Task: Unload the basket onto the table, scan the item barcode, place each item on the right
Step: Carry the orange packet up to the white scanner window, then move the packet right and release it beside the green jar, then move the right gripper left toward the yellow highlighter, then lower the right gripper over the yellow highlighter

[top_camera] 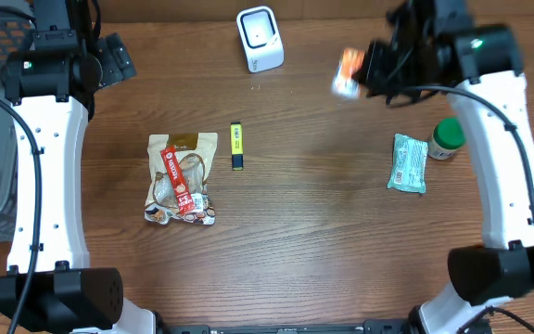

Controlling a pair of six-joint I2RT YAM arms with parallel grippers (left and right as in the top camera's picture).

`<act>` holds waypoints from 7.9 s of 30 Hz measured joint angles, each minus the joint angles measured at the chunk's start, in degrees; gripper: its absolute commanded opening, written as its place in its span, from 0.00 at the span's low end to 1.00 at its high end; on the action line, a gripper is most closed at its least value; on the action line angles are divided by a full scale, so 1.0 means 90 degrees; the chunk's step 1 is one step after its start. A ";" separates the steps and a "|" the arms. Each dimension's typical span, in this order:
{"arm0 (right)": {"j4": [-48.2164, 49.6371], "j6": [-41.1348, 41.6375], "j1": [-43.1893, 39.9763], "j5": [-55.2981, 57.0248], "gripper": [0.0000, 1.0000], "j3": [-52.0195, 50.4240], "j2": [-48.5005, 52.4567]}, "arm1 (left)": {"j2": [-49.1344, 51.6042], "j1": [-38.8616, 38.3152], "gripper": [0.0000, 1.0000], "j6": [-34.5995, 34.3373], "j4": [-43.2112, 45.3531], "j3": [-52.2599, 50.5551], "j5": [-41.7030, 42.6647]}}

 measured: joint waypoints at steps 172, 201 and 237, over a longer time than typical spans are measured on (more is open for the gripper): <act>0.2254 0.1146 0.3767 0.2798 0.39 -0.0940 0.2540 | 0.0000 0.0000 1.00 0.0000 0.0000 0.0000 0.0000; 0.4223 0.1207 0.3577 0.2261 0.29 -0.3118 0.2545 | 0.0000 0.0000 1.00 0.0000 0.0000 0.0000 0.0000; 0.2698 0.0707 0.3235 0.2059 0.04 -0.3123 0.2319 | 0.0000 0.0000 1.00 0.0000 0.0000 0.0000 0.0000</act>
